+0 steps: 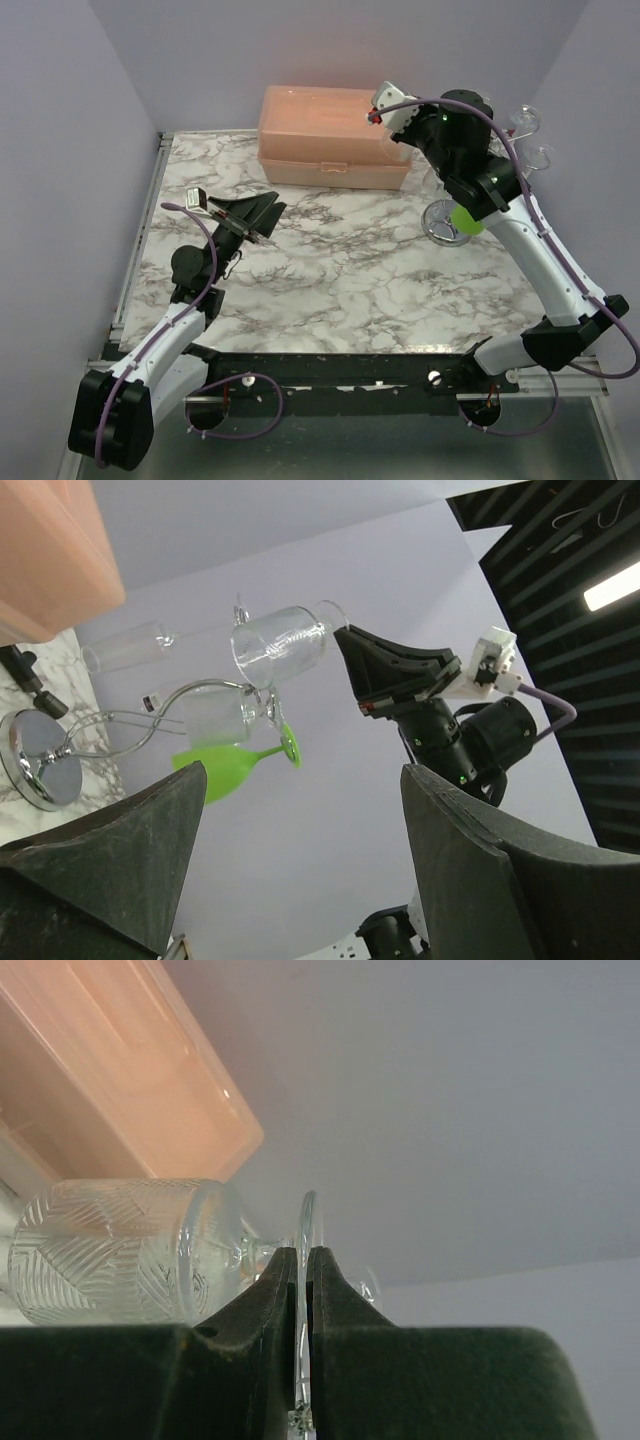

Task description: Place the wine glass upside down on the wine glass rack

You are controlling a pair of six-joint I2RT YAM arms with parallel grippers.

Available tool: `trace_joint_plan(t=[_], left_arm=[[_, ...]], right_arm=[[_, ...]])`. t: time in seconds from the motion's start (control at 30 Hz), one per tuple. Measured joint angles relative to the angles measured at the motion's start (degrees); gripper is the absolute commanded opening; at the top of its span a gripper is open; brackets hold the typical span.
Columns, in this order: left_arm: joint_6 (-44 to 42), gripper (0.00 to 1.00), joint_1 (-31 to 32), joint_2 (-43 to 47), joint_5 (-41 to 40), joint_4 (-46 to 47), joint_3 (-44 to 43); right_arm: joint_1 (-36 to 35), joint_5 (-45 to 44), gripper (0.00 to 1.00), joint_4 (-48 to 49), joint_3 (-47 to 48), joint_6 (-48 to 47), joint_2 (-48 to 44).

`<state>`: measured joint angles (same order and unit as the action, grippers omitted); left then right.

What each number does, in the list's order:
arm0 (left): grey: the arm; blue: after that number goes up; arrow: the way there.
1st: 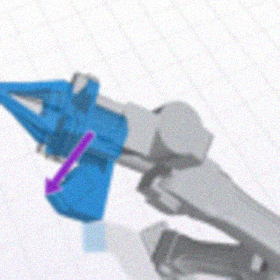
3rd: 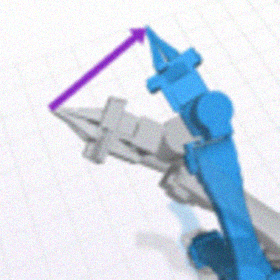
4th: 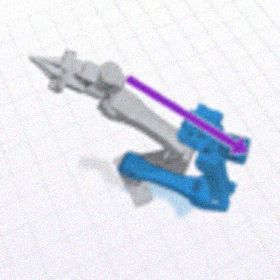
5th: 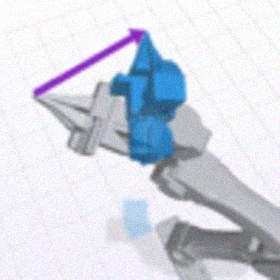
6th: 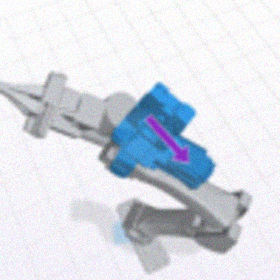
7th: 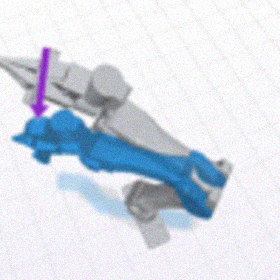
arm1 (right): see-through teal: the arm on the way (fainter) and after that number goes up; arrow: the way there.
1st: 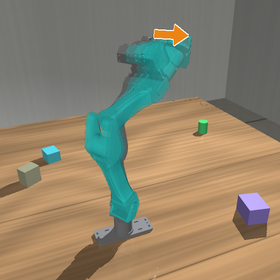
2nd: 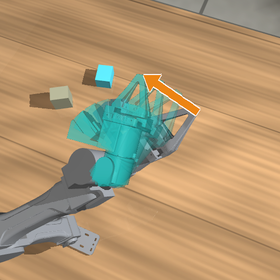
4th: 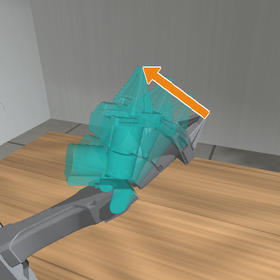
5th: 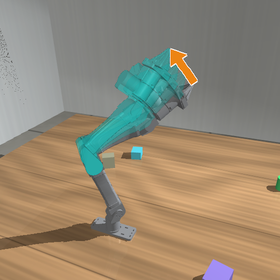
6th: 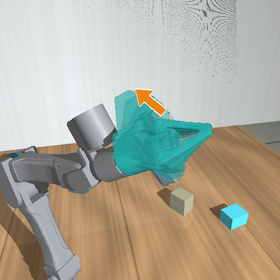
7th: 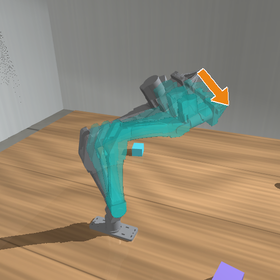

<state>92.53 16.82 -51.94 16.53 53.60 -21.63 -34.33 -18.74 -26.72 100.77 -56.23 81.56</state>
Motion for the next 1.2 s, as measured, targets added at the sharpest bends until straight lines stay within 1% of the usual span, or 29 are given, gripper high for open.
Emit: trace_joint_plan(t=[0.17,0.43,0.87,1.2], left_arm=[[0.1,0.80,-0.4,0.7,0.5,0.1,0.8],[0.3,0.81,-1.1,2.1,0.7,0.3,2.6],[0.7,0.81,-1.4,1.5,0.8,1.7,3.2],[1.4,0.81,-1.5,-0.3,0.9,3.5,3.2]], right_arm=[[2.3,-0.3,0.00,-1.1,0.0,2.3,3.1],[4.8,-0.3,0.00,-6.9,1.2,5.5,6.2],[7.5,-0.3,0.00,-9.6,1.4,9.7,6.3],[8.5,-1.7,0.00,-9.9,1.5,10.0,6.3]])
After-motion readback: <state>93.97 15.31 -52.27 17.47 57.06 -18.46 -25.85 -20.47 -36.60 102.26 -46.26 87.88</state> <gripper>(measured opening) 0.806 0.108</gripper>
